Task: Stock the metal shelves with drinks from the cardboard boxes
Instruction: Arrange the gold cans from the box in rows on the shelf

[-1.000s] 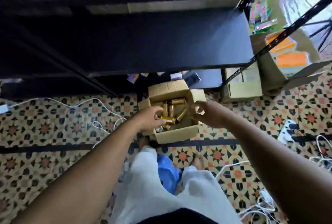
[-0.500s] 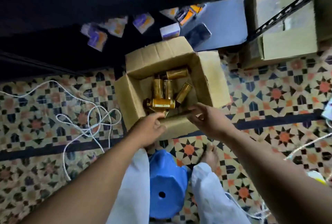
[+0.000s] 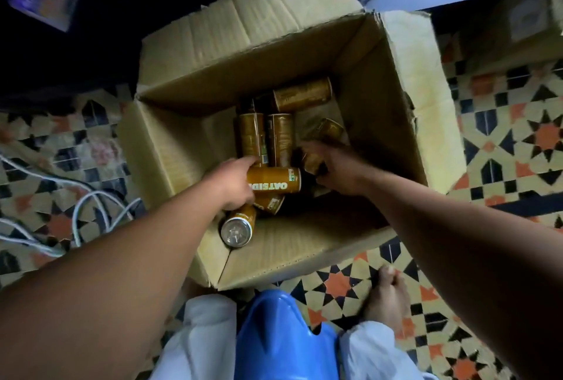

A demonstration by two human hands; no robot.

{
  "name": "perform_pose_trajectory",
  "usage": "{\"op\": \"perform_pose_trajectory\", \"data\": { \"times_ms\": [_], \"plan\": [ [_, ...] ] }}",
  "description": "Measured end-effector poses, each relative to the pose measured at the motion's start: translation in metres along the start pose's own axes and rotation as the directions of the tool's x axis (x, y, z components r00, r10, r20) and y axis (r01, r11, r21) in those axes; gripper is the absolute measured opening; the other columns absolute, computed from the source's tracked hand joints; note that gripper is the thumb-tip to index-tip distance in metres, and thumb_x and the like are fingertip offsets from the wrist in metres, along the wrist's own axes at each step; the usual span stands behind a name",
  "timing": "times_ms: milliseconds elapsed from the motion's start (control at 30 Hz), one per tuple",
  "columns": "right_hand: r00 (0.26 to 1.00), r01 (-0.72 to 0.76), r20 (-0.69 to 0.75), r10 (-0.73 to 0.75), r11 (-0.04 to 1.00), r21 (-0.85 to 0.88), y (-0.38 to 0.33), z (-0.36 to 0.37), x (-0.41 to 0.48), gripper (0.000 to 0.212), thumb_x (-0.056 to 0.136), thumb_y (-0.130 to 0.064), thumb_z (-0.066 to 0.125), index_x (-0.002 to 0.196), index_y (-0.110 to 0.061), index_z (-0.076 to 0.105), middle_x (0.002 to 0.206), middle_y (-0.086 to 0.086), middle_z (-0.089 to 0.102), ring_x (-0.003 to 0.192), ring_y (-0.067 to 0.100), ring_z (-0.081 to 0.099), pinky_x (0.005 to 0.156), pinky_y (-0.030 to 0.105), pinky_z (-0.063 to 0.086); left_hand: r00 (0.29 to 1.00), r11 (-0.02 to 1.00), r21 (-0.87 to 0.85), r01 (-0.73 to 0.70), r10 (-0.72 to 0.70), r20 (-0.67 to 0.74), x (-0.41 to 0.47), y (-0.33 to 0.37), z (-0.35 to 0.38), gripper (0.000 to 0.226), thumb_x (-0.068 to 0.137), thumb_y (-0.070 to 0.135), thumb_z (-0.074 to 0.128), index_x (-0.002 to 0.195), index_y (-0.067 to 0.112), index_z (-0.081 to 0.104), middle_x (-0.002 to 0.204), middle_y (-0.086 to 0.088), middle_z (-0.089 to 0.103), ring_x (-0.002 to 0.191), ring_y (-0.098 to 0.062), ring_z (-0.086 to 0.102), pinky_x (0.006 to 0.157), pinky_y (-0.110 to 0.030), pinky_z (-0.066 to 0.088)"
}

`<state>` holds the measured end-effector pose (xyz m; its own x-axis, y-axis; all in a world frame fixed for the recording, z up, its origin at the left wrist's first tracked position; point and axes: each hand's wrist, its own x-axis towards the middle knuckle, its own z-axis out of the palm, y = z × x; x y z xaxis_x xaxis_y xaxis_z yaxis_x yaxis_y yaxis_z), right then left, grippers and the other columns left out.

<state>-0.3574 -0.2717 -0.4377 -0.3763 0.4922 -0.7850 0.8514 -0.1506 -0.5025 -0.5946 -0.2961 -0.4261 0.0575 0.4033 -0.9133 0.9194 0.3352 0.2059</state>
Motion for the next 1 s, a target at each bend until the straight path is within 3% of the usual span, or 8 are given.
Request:
{"op": "perform_pose_trajectory", "data": {
  "times_ms": [167, 333, 433, 533, 633, 733, 867, 1000],
  "plan": [
    [0.995, 0.091, 0.074, -0.067, 0.918, -0.386, 0.001, -0.001, 0.034, 0.094, 0.09, -0.004, 0.066, 0.157, -0.05, 0.02, 0.171, -0.008, -0.003, 0.157, 0.032, -0.008, 0.125, 0.058, 0.015, 0.998, 0.998, -0.058, 0.039, -0.042, -0.044, 0.011, -0.005, 0.001, 0.086, 0.077, 0.009, 0.083, 0.148, 0.033, 0.041, 0.137, -0.006, 0.055, 0.12, -0.029, 0.056, 0.103, -0.045, 0.049],
    [0.981, 0.148, -0.005, -0.195, 0.762, -0.63, 0.012, 0.0, 0.043, 0.074, 0.095, -0.024, 0.066, 0.158, -0.035, 0.03, 0.167, -0.002, 0.022, 0.155, 0.03, 0.005, 0.123, 0.051, 0.008, 0.995, 0.992, -0.117, -0.051, 0.041, -0.092, -0.007, 0.0, -0.015, 0.079, 0.073, 0.032, 0.089, 0.143, 0.03, 0.051, 0.131, 0.001, 0.057, 0.111, -0.021, 0.057, 0.094, -0.035, 0.049],
    [0.986, 0.115, -0.011, -0.167, 0.726, -0.678, 0.02, -0.003, 0.047, 0.061, 0.097, -0.038, 0.061, 0.153, -0.03, 0.04, 0.163, -0.003, 0.033, 0.152, 0.032, 0.012, 0.122, 0.05, 0.012, 0.99, 0.99, -0.116, -0.075, 0.06, -0.127, -0.023, 0.002, -0.023, 0.079, 0.07, 0.04, 0.089, 0.141, 0.034, 0.053, 0.133, 0.002, 0.054, 0.112, -0.019, 0.056, 0.094, -0.036, 0.05],
    [0.986, 0.033, -0.126, -0.111, 0.865, -0.5, 0.025, -0.001, 0.046, 0.065, 0.09, -0.039, 0.073, 0.147, -0.033, 0.042, 0.155, 0.0, 0.044, 0.148, 0.03, 0.027, 0.119, 0.049, 0.018, 0.97, 0.988, -0.1, -0.118, 0.093, -0.224, -0.037, 0.001, -0.034, 0.074, 0.069, 0.041, 0.09, 0.135, 0.034, 0.058, 0.127, 0.003, 0.054, 0.111, -0.017, 0.053, 0.091, -0.034, 0.048],
    [0.962, 0.049, -0.26, -0.084, 0.989, -0.138, 0.02, -0.001, 0.028, 0.066, 0.09, -0.035, 0.076, 0.145, -0.029, 0.039, 0.141, 0.004, 0.057, 0.133, 0.028, 0.05, 0.11, 0.042, 0.036, 0.933, 0.978, -0.131, -0.161, 0.107, -0.342, -0.054, 0.002, -0.045, 0.073, 0.07, 0.045, 0.088, 0.135, 0.034, 0.057, 0.127, 0.002, 0.055, 0.108, -0.017, 0.055, 0.086, -0.034, 0.05],
    [0.931, 0.215, -0.334, -0.146, 0.96, 0.178, -0.003, -0.013, -0.016, 0.073, 0.092, -0.025, 0.075, 0.151, -0.034, 0.033, 0.141, 0.003, 0.059, 0.126, 0.023, 0.059, 0.098, 0.037, 0.052, 0.881, 0.943, -0.212, -0.257, 0.138, -0.452, -0.085, 0.011, -0.058, 0.068, 0.07, 0.046, 0.088, 0.128, 0.041, 0.053, 0.124, 0.007, 0.055, 0.102, -0.013, 0.057, 0.074, -0.026, 0.048],
    [0.851, 0.305, -0.508, -0.136, 0.914, 0.266, -0.044, -0.032, -0.096, 0.073, 0.085, -0.041, 0.08, 0.146, -0.043, 0.039, 0.142, -0.011, 0.055, 0.123, 0.016, 0.061, 0.098, 0.042, 0.055, 0.804, 0.861, -0.322, -0.393, 0.151, -0.575, -0.152, 0.035, -0.082, 0.062, 0.066, 0.039, 0.091, 0.11, 0.04, 0.048, 0.115, 0.011, 0.059, 0.104, -0.014, 0.062, 0.082, -0.036, 0.057],
    [0.798, 0.392, -0.597, -0.086, 0.826, 0.405, -0.098, -0.07, -0.196, 0.072, 0.085, -0.03, 0.082, 0.142, -0.046, 0.041, 0.12, -0.011, 0.066, 0.104, 0.013, 0.07, 0.087, 0.044, 0.061, 0.745, 0.774, -0.402, -0.488, 0.131, -0.654, -0.244, 0.067, -0.117, 0.062, 0.065, 0.033, 0.093, 0.107, 0.039, 0.047, 0.107, 0.014, 0.062, 0.104, -0.01, 0.063, 0.091, -0.045, 0.056]
  ]
}}
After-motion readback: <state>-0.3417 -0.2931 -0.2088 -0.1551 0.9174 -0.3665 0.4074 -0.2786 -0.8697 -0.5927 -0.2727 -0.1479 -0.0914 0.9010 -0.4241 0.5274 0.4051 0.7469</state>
